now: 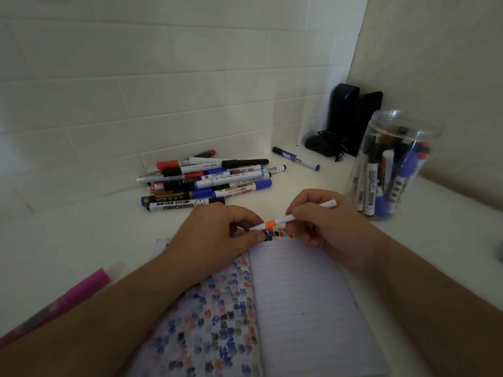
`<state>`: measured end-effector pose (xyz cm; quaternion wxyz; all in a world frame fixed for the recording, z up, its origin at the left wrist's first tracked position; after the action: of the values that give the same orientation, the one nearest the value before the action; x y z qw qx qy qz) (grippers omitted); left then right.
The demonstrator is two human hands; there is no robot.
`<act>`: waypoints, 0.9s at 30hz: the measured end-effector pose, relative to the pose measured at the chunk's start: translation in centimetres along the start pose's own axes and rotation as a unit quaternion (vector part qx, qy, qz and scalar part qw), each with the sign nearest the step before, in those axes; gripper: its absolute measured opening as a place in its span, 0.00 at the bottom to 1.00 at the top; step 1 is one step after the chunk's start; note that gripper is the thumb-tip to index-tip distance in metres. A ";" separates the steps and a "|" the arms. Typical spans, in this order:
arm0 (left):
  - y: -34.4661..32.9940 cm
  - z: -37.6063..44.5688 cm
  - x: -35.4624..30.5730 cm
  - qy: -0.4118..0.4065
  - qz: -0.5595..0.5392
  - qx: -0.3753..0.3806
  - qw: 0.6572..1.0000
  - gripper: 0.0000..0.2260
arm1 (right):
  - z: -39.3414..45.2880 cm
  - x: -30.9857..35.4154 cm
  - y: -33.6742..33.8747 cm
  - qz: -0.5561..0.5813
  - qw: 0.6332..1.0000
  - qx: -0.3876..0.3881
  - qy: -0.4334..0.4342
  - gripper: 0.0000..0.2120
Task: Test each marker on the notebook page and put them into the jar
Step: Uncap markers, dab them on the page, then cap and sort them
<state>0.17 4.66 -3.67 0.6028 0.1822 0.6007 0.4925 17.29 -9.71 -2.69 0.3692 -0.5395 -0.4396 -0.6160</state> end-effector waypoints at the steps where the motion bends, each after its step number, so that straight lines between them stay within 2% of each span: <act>1: 0.0 0.0 0.1 0.001 0.012 -0.002 1.000 0.06 | -0.1 0.1 -0.1 -0.012 1.000 -0.003 0.001 0.09; 8: 0.6 -0.2 0.0 0.014 0.001 -0.081 0.997 0.07 | -0.5 1.1 -0.5 0.012 1.000 0.002 0.011 0.08; 14: 0.9 -0.4 -0.8 -0.003 -0.001 -0.108 0.994 0.04 | -0.7 1.3 -1.2 0.061 0.998 -0.012 -0.003 0.07; 17: 0.7 -0.3 -1.2 -0.014 -0.048 -0.118 0.992 0.07 | -0.7 1.4 -1.8 0.104 0.992 -0.071 0.003 0.08; 21: 0.4 -0.4 -1.4 -0.078 0.015 -0.031 0.996 0.15 | -1.3 3.2 -1.1 -0.040 0.976 -0.205 0.056 0.08; 24: 0.5 -0.6 -0.9 -0.080 0.037 -0.015 0.996 0.16 | -2.1 6.5 1.4 -0.099 0.954 -0.259 0.117 0.04; 25: 0.5 -0.7 -0.7 -0.080 0.036 -0.017 0.996 0.15 | -2.6 7.8 2.5 -0.113 0.942 -0.284 0.142 0.05; 27: 0.4 -0.7 -0.6 -0.092 0.041 -0.006 0.995 0.15 | -3.6 10.4 4.8 -0.146 0.910 -0.338 0.191 0.16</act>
<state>-0.46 4.09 -3.18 0.6360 0.2475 0.5316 0.5017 19.07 -14.50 8.17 0.1475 -0.4338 -0.2003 -0.8660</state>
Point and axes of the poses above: each hand's wrist, its own z-axis towards the middle knuckle, its own y-axis out of the back of the hand, x = y × z, the point moved 1 cm from there along z, towards the middle knuckle, and after that the axes turned 8 degrees about x, right-handed, at the moved point
